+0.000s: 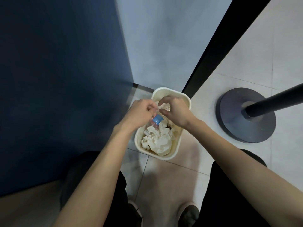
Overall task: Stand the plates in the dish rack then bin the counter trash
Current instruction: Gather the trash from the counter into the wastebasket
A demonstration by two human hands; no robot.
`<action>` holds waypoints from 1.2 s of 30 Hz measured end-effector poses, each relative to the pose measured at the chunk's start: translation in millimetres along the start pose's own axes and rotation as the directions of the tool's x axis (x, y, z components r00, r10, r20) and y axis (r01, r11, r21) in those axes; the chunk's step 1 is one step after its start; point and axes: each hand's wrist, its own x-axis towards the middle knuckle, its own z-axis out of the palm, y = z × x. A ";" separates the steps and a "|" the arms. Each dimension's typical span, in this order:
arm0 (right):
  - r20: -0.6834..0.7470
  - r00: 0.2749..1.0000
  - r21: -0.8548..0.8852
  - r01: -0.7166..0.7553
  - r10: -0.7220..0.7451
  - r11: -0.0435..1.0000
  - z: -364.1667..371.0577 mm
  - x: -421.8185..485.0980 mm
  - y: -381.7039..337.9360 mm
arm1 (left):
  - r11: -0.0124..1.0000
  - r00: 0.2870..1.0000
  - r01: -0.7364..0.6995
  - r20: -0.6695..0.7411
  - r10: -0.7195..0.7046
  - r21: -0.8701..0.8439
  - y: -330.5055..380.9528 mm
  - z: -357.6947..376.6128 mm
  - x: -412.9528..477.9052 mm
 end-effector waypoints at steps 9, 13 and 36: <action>0.140 0.980 0.043 -0.148 0.141 0.988 -72.5 -79.0 -64.0 | 0.961 0.993 0.103 0.034 -0.115 0.258 55.0 -31.3 -81.0; 0.179 0.968 0.066 -0.191 0.177 0.979 -121.7 -112.1 -110.8 | 0.973 0.995 0.077 0.041 -0.087 0.217 99.0 -64.8 -127.5; 0.310 0.951 0.189 -0.048 -0.013 0.981 -363.0 -286.8 -362.3 | 0.988 0.975 0.151 -0.160 -0.156 -0.042 324.5 -205.6 -408.1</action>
